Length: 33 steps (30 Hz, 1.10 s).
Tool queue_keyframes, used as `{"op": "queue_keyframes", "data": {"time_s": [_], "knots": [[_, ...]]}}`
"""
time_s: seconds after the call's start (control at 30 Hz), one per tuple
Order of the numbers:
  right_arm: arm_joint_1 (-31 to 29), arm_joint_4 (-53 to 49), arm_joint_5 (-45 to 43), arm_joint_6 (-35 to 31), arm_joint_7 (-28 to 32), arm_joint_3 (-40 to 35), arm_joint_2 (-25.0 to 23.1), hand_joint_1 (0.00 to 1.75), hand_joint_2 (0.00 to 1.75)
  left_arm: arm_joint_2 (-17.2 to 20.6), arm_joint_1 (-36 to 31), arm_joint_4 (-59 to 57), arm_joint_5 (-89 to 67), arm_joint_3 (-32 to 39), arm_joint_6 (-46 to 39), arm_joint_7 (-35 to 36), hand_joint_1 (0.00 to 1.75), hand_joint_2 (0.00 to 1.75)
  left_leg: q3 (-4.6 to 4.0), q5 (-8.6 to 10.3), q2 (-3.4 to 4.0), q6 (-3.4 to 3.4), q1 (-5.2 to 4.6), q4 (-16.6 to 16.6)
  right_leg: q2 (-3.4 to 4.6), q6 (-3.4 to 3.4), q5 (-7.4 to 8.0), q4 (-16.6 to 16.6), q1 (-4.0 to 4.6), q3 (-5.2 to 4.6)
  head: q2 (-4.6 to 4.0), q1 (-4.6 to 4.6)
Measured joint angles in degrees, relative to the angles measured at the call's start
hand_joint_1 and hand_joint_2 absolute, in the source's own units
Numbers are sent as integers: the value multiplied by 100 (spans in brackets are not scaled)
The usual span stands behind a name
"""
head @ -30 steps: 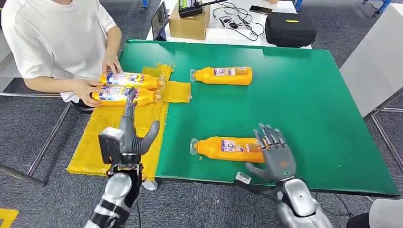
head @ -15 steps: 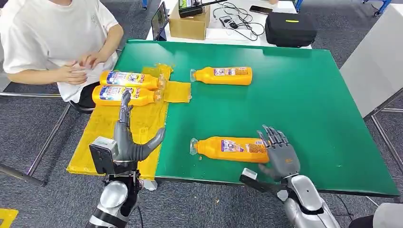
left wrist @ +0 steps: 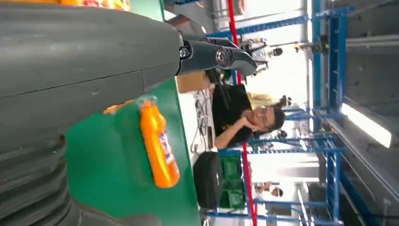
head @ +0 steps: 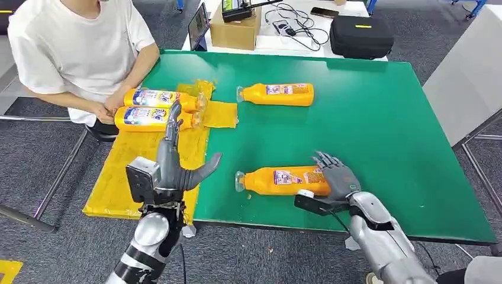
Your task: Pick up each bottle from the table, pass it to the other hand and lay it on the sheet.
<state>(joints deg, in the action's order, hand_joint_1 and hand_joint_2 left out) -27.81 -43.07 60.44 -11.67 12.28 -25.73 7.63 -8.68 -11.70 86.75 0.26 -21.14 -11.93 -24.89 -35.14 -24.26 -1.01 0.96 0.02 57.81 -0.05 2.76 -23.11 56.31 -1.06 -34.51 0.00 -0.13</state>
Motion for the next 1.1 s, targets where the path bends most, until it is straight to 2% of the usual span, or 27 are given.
{"op": "queue_keyframes", "data": {"time_s": [0.23,0.6,0.63,0.67,0.9,1.1], "knots": [[-421,629,4,-26,11,-236,-194,0,175,0,-170,-164,11,-148,17,0,0,175,2,-1,6,0,0,0,2,0,0,-2,0,0,0,0],[-585,922,-15,-81,44,-373,-345,0,175,0,-267,-337,61,-258,42,0,0,175,12,-1,12,0,0,0,2,1,2,-1,0,6,0,0],[-591,933,-39,-85,74,-376,-354,141,175,0,-271,-345,63,-262,39,0,0,175,12,-1,13,0,0,0,2,1,2,-1,0,6,0,-2],[-592,944,-68,-85,107,-378,-361,175,175,0,-277,-352,63,-267,42,0,0,175,12,-1,12,0,0,0,2,1,2,-2,0,7,0,0],[-609,1044,-223,144,324,-487,-400,175,175,-2,-353,-457,140,-323,63,0,0,175,18,-1,16,0,0,0,3,1,2,-2,1,9,0,-2],[-844,1280,-301,599,94,-662,-367,175,175,-9,-393,-566,267,-363,66,-7,0,175,49,-4,18,-1,-1,0,13,0,1,-5,0,33,0,0]]}}
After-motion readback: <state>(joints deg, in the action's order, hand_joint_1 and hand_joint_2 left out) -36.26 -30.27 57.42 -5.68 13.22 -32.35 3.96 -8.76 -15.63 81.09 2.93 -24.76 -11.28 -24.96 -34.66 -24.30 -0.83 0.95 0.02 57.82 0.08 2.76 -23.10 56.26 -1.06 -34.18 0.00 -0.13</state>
